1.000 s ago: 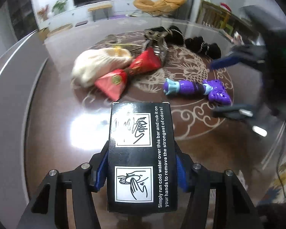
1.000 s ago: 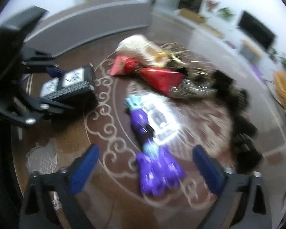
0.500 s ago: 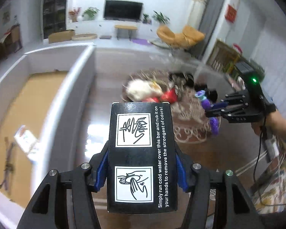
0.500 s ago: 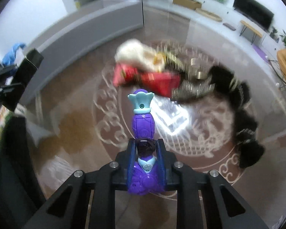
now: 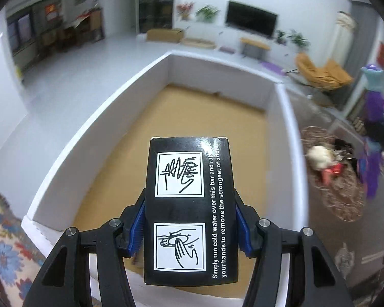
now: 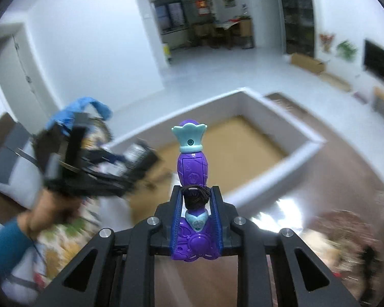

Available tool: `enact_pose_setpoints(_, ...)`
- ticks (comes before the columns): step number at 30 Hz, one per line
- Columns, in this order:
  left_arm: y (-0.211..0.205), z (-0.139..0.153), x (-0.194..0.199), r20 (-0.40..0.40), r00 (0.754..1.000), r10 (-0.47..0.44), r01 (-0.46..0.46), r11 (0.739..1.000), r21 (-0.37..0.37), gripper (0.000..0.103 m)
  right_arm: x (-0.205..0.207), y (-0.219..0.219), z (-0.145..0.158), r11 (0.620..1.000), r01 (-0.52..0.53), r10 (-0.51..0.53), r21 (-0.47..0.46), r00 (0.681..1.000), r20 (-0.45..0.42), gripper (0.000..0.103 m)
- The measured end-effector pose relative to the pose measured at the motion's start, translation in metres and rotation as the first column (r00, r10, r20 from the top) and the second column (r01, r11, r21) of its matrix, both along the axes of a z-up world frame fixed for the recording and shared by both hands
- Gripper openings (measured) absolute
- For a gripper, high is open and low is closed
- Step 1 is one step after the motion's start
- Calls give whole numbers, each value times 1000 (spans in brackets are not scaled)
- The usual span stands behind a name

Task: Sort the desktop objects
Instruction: 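Carry the soap box and purple toy over the bin and open both tools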

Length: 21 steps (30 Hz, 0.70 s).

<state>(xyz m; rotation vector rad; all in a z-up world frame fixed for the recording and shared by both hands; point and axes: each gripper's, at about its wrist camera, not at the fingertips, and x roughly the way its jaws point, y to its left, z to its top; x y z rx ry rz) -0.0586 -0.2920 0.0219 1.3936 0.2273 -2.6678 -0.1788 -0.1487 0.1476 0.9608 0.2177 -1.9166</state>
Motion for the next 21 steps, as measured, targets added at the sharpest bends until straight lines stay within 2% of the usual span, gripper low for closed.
enact_pose_setpoints(3,-21,-16,-4,52,998,29,-28,1000,-12,58,9,-60,-36,997,-71,70,5,993,96,22)
enact_pose_setpoints(8,-43,-42,-11,142,986,82,-77,996,-41,60,23,-124,-110,985,-135,109,110,970,219,23)
enact_pose_setpoints(9,-46,-44,-10,141,986,90,-85,995,-45,69,27,-134,-122,981,-148,117,127,968,222,25)
enact_pose_setpoints(10,-47,-44,-8,132,986,98,-92,995,-48,78,27,-137,-130,978,-159,125,138,967,222,33)
enact_pose_setpoints(11,-48,-43,-7,122,986,111,-104,993,-57,91,29,-141,-135,975,-164,129,152,968,216,41)
enact_pose_setpoints(12,-49,-41,-5,109,987,121,-114,991,-66,95,31,-143,-136,976,-149,118,161,975,188,60)
enact_pose_setpoints(13,-48,-36,-1,82,988,130,-124,990,-67,96,32,-139,-134,980,-130,106,150,981,162,72)
enact_pose_setpoints(15,-46,-27,5,43,989,142,-139,988,-72,96,33,-122,-120,992,-95,85,80,989,122,74)
enact_pose_setpoints(17,-38,-9,14,-36,988,149,-150,987,-51,96,36,-99,-105,996,-78,75,40,995,66,78)
enact_pose_setpoints(18,-29,1,19,-75,987,141,-145,987,-62,96,41,-77,-94,999,-50,51,18,999,-4,81)
enact_pose_setpoints(20,-8,14,28,-132,985,106,-116,991,-69,96,46,-40,-83,999,-24,22,-29,997,-68,90)
enact_pose_setpoints(21,6,20,31,-159,984,85,-97,993,-68,96,49,-7,-80,998,9,-15,-66,996,-90,94)
